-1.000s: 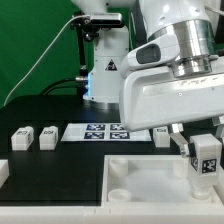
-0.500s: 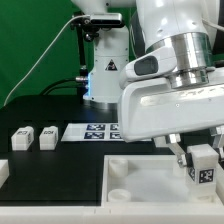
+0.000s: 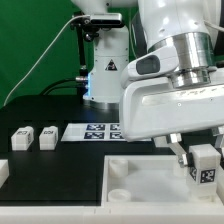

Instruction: Assemble one leg

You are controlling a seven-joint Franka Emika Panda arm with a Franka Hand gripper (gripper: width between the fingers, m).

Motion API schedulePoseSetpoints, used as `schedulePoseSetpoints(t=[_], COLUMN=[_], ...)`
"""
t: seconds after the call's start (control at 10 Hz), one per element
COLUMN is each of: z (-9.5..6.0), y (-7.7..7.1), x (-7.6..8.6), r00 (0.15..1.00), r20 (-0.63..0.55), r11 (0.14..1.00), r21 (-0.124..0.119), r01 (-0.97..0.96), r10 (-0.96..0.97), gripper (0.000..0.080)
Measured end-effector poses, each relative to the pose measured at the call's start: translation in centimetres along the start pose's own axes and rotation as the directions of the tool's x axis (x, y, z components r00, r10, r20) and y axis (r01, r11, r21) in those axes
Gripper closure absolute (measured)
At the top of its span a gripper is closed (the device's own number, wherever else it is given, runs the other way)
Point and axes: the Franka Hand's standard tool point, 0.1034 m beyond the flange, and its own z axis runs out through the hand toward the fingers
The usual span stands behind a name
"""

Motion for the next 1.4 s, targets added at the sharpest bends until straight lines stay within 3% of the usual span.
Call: schedulePoseSetpoints(t=[0.1,0.2,0.3,0.4,1.1,1.3,1.4], z=[-0.2,-0.3,-0.3,-0.3,-2.1,-1.8,-1.8], y=[-0.1,0.0,0.0,0.0,0.4,0.0,0.0], x=[0.2,0.3,0.3,0.3,1.8,1.3,1.5], r00=[1.000,1.000,1.000,1.000,1.000,0.999,0.999], r20=[-0.001,-0.003,-0.003,-0.003,-0.010,0.050,0.043], r11=[1.000,1.000,1.000,1.000,1.000,1.000,1.000], r21=[0.001,0.000,0.000,0.000,-0.002,0.018,0.016], r01=[0.001,0.002,0.002,0.002,0.009,0.007,0.008], r10=[-0.001,-0.002,-0.002,-0.002,-0.009,-0.008,-0.008], gripper=[0.0410,0.0241,0.0241,0.0166,0.0150,0.0150,0.0150])
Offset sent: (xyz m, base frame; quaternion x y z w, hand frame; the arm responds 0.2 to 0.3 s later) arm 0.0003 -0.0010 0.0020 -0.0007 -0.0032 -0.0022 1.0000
